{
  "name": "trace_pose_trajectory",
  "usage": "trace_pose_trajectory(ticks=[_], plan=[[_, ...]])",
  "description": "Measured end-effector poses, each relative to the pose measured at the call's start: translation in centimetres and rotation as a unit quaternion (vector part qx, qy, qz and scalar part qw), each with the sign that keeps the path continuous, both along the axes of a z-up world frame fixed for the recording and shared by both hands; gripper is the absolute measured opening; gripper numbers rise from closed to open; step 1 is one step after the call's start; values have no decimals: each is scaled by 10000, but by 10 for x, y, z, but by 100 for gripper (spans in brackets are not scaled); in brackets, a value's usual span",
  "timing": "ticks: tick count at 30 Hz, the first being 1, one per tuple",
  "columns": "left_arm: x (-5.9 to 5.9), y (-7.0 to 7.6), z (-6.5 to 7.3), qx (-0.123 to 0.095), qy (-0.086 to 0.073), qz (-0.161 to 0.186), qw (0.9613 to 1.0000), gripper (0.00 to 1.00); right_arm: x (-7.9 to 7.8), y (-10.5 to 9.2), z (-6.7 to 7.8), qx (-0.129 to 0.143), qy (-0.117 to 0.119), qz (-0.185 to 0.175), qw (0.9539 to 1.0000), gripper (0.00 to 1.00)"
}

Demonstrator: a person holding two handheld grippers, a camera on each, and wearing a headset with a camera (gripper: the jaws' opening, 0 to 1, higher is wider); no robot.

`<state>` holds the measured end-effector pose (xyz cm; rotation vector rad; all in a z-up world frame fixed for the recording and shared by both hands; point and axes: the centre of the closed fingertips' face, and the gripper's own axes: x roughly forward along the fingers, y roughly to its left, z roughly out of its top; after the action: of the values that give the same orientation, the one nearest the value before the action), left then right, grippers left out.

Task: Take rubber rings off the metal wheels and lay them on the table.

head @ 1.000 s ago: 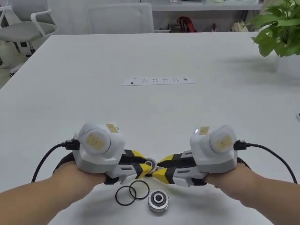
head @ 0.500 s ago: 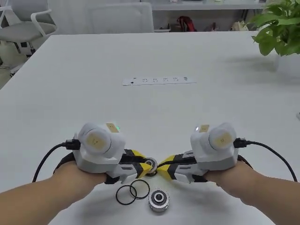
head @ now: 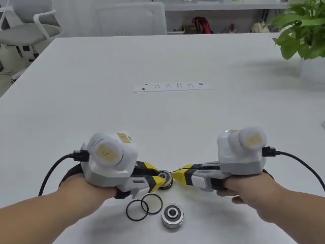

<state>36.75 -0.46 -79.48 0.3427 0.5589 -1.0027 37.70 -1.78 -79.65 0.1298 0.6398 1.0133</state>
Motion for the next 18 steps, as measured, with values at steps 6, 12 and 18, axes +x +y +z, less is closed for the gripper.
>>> trace_pose_trajectory(ticks=[6,12,18], plan=[[1,0,0,38,9,19,10000,12,-3,3,3,92,46,33,9999,0],[0,-1,0,62,-15,-20,10000,12,-7,4,5,217,167,109,9996,0],[0,-1,0,78,-62,-47,9999,11,-11,8,10,444,257,244,9984,0]])
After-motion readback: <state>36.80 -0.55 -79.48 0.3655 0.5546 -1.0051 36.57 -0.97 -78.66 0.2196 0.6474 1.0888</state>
